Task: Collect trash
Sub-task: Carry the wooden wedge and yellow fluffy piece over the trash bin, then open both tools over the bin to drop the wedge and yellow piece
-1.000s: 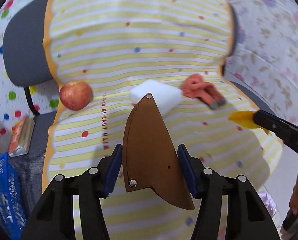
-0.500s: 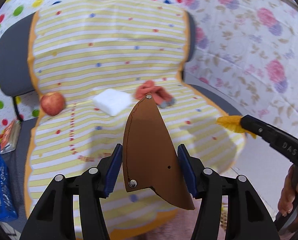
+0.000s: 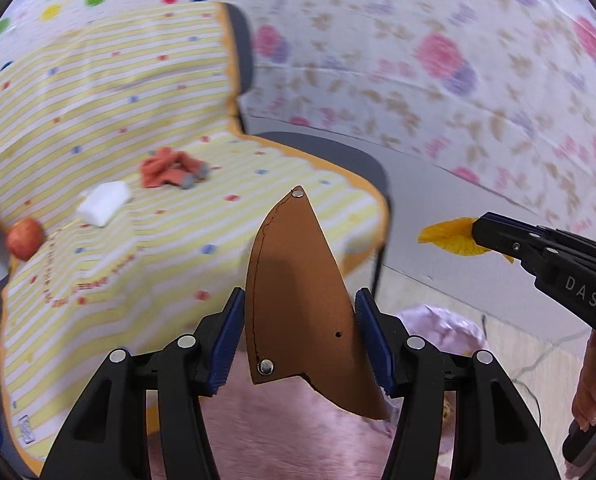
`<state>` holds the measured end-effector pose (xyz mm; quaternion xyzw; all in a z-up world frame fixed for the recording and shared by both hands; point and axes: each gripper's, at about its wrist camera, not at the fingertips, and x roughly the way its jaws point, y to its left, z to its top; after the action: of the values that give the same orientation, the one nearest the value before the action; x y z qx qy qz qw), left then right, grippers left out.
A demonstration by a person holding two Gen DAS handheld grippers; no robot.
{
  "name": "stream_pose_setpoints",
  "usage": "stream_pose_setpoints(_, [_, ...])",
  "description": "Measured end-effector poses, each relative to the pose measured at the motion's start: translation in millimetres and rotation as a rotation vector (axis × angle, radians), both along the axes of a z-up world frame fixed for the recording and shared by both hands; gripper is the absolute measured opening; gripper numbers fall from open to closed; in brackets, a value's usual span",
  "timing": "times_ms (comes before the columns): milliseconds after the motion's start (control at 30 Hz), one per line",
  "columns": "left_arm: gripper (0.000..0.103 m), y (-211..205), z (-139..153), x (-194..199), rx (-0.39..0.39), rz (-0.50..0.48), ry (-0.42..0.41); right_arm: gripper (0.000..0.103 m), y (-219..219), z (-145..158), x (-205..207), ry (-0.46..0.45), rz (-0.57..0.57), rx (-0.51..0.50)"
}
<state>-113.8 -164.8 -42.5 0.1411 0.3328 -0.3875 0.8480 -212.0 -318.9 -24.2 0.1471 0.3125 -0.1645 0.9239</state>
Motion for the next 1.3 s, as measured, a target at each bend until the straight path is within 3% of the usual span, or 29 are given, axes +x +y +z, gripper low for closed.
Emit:
stream_pose_setpoints(433, [0.056,-28,-14,-54,-0.006,-0.231,0.091,0.007,-7,-21,-89,0.063,-0.174,0.017])
stream_pose_setpoints(767, [0.057,-67,-47,-72,0.075,-0.338,0.187,0.007,-19,-50,-108,0.127,-0.239,0.062])
stream_pose_setpoints(967, [0.058,-81,-52,-73,0.093,-0.349,0.176,0.007,-33,-68,-108,0.143,-0.239,0.117])
stream_pose_setpoints(1000, [0.063,-83,-53,-74,0.095,-0.349,0.174,0.007,-35,-71,-108,0.142,-0.235,0.127])
stream_pose_setpoints(1067, [0.07,-84,-53,-73,0.093,-0.344,0.173,0.012,-38,-74,-107,0.144,-0.242,0.141])
stream_pose_setpoints(1167, [0.07,-81,-53,-67,0.086,-0.313,0.181,0.031,-43,-78,-109,0.143,-0.255,0.157])
stream_pose_setpoints(1300, [0.07,-73,-54,-55,0.074,-0.251,0.205,0.032,-46,-77,-111,0.138,-0.265,0.155])
